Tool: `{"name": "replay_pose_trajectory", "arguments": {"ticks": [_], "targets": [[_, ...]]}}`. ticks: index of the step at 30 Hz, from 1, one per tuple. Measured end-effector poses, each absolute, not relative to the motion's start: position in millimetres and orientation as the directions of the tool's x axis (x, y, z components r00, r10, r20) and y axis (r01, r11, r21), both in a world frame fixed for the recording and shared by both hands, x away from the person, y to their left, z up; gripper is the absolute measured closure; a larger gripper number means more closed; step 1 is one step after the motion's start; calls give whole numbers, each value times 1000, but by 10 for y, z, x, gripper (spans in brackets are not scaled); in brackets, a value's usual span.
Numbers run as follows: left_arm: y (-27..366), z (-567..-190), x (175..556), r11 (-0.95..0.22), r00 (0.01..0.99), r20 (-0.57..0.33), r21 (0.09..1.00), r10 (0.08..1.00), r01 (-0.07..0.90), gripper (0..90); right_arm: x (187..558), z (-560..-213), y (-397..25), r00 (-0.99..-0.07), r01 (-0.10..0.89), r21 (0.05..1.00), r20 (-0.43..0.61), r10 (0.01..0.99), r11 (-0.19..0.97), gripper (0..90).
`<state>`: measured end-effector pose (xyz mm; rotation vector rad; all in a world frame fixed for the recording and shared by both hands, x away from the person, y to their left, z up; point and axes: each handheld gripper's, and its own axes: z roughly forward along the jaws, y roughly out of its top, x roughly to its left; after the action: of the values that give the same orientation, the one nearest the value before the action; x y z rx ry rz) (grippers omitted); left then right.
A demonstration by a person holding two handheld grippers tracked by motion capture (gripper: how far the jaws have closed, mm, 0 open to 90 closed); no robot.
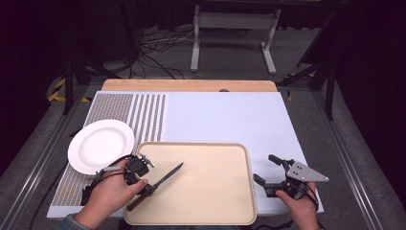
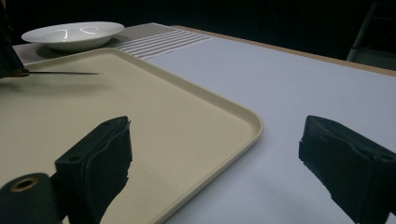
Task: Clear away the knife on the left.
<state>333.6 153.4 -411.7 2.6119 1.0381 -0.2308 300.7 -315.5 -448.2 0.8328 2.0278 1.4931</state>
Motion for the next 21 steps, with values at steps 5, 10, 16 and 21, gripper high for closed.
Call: {"name": "replay_pose_trajectory", "arguments": {"ticks": [5,10,16,21], "targets": [[1522,-4165,3344,-684,717,-277,223,639,695,776,3005,-4472,-3171,-695,185,960,-24,718,211,99],[1517,-4192,3348,-684,714,-277,212,643,698,776,3006,-4476,-3167,-696,185,960,-23,718,211,100],[1513,-4211,3348,-685,711,-271,199,649,701,775,3008,-4479,-3165,-698,185,960,-22,716,210,101],[1512,-4220,3354,-690,715,-269,196,645,697,774,3008,-4479,-3164,-699,184,959,-24,715,213,103]]}}
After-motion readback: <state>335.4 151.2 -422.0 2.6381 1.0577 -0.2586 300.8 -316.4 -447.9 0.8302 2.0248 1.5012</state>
